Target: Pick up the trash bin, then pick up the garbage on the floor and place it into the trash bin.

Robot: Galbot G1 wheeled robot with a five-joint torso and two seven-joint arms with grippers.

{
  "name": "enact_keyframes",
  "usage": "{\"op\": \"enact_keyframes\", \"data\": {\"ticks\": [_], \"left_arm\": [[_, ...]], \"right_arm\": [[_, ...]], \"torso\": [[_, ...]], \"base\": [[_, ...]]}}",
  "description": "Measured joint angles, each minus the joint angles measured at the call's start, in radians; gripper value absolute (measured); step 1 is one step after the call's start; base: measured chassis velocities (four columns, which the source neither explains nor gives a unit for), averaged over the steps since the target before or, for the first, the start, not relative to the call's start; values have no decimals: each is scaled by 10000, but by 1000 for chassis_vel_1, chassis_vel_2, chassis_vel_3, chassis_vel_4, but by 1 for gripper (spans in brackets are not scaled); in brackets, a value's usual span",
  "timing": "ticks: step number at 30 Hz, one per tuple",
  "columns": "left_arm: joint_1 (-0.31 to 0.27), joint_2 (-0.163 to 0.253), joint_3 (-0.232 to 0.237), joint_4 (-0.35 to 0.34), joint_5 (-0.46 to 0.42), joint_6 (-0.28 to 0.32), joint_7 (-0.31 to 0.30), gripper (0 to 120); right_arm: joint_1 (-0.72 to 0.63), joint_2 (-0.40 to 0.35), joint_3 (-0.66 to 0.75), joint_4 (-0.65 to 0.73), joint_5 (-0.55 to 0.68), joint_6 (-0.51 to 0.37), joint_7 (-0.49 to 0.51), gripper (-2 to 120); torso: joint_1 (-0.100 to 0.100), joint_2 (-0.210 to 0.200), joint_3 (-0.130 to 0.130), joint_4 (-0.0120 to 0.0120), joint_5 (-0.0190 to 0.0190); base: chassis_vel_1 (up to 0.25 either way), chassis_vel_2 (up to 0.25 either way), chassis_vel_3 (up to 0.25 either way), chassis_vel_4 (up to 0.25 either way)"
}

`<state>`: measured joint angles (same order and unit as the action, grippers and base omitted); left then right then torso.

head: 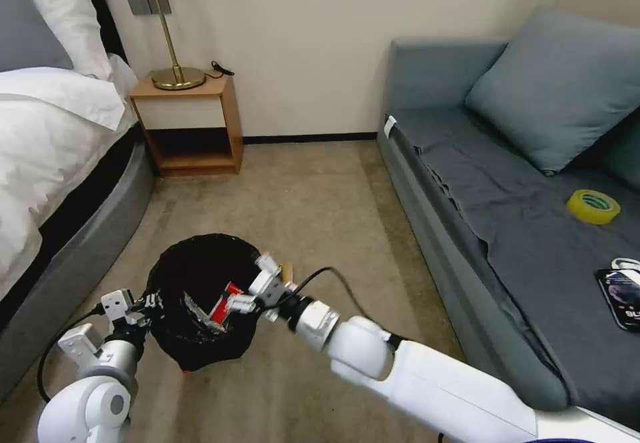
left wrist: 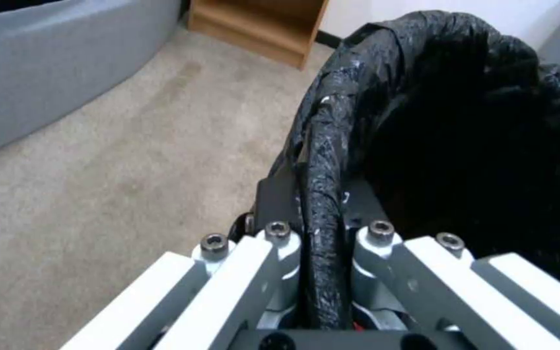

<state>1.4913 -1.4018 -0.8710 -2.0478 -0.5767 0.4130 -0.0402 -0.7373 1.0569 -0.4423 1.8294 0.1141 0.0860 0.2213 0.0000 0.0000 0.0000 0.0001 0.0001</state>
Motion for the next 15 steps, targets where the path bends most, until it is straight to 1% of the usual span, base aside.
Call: {"op": "enact_keyframes", "data": {"ticks": [1,3,4,8,9,12,15], "left_arm": [[0,1,8,-11,16,-13,1,5],[8,2,43,-71,43,-26,4,5],[8,2,43,-71,43,-26,4,5],[62,-7,75,-180,118,-31,25,5],[62,-7,75,-180,118,-31,25,5],[107,-33,91,-275,197,-34,27,5],[142,-68,122,-346,253,-34,26,5]], "right_arm": [[-429,-68,472,73,-397,-10,259,99],[-1459,-144,1403,228,-983,-209,636,99],[-1459,-144,1403,228,-983,-209,636,99],[-3071,-105,2846,649,-1408,-670,1557,100],[-3071,-105,2846,649,-1408,-670,1557,100],[-4342,123,3917,1059,-1509,-762,2119,100],[-5030,339,4461,1305,-1518,-681,2207,100]], "torso": [[0,0,0,-1,-1],[0,0,0,-3,3],[0,0,0,-3,3],[0,0,0,-3,1],[0,0,0,-3,1],[0,0,-1,-2,1],[0,0,-1,-2,-1]], "base": [[0,0,0,0],[0,0,0,0],[0,0,0,0],[0,0,0,0],[0,0,0,0],[0,0,0,0],[0,0,0,0]]}}
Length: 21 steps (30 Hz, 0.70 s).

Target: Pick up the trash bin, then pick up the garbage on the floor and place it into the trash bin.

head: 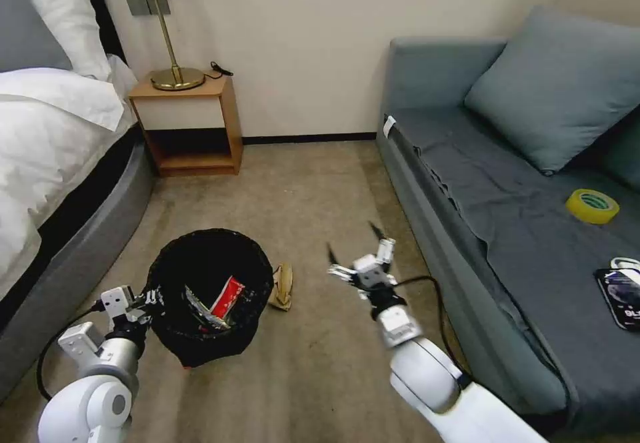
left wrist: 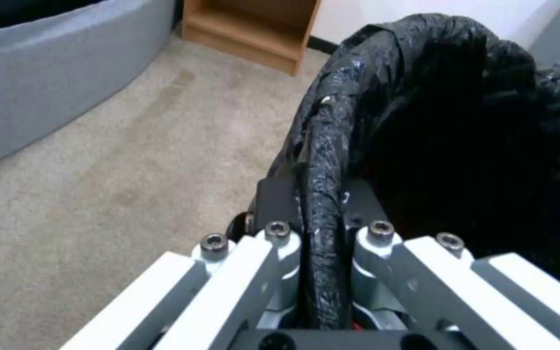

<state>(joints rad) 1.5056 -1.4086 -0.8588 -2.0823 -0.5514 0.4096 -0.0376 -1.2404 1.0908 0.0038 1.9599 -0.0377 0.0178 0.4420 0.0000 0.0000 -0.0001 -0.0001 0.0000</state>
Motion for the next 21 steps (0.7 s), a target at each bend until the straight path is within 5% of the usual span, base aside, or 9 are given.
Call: {"op": "enact_keyframes", "data": {"ticks": [8,21], "left_arm": [[176,-130,2,-213,178,23,-5,5],[236,-98,-141,-299,140,17,15,5]], "right_arm": [[-2062,1245,1118,690,-437,738,-441,100],[-2710,1778,1256,799,-1214,1110,-798,100]], "torso": [[0,0,0,1,-2],[0,1,0,1,-1]], "base": [[0,0,0,0],[0,0,0,0]]}}
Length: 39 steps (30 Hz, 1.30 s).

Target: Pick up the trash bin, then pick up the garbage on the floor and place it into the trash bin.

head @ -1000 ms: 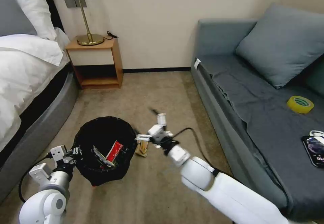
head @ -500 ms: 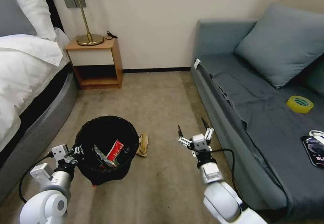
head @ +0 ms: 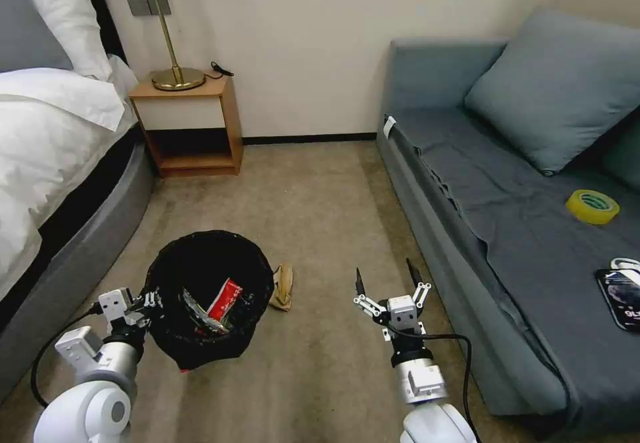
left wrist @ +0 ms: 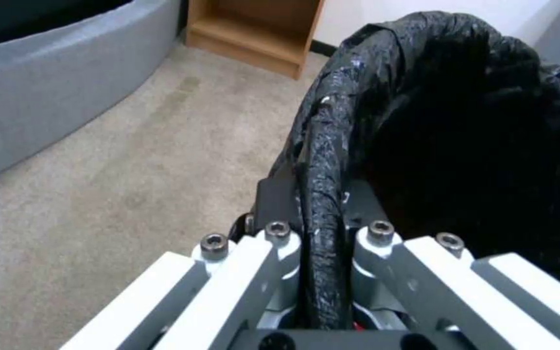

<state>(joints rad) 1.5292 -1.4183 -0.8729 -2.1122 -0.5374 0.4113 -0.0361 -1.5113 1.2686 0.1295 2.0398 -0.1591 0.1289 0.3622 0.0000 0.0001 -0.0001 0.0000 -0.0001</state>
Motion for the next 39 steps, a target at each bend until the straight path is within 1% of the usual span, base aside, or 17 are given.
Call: {"op": "enact_keyframes", "data": {"ticks": [19,36,39], "left_arm": [[61,152,-256,112,-202,-123,49,5],[22,166,-308,254,-285,-125,13,5],[16,168,-406,299,-215,-125,-13,5]], "right_arm": [[23,-225,-31,24,100,126,-644,100],[103,-297,-83,-173,50,137,-800,100],[155,-360,-88,-198,72,136,-826,100]], "torso": [[0,-1,1,0,1],[0,0,1,0,1],[0,-1,1,1,1]], "base": [[0,0,0,0],[-13,9,14,-11],[-33,48,48,-51]]}}
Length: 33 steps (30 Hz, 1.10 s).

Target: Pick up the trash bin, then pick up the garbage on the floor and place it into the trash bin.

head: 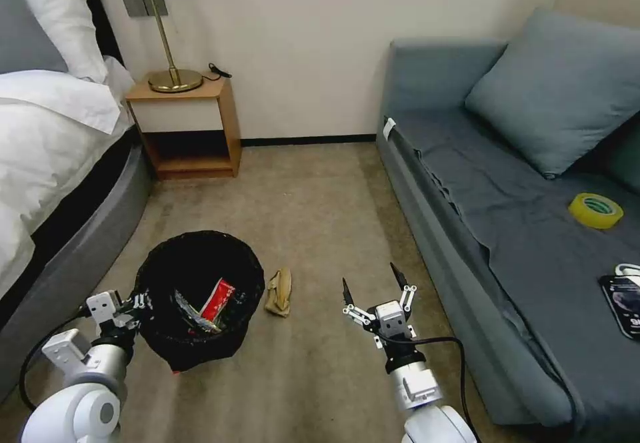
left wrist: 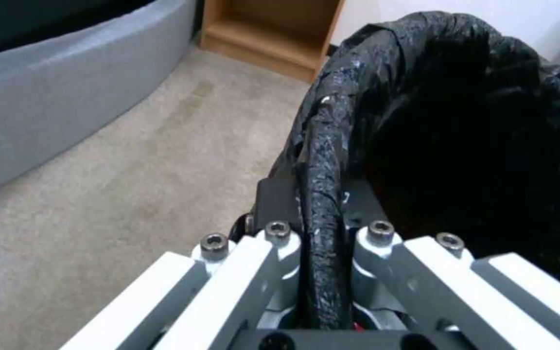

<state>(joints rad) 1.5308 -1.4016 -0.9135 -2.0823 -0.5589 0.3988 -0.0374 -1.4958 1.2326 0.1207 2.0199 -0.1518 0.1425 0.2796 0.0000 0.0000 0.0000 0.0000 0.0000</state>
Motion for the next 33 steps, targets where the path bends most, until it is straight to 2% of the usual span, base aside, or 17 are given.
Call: {"op": "enact_keyframes", "data": {"ticks": [21,33], "left_arm": [[-45,57,-692,151,113,-112,-125,5],[-79,63,-691,151,78,-118,-123,5]], "right_arm": [[316,-212,-402,-62,122,-242,-220,100],[338,-212,-442,-141,94,-234,-284,100]], "torso": [[0,0,0,0,0],[1,0,0,0,0]], "base": [[-13,14,17,-14],[-55,53,53,-55]]}}
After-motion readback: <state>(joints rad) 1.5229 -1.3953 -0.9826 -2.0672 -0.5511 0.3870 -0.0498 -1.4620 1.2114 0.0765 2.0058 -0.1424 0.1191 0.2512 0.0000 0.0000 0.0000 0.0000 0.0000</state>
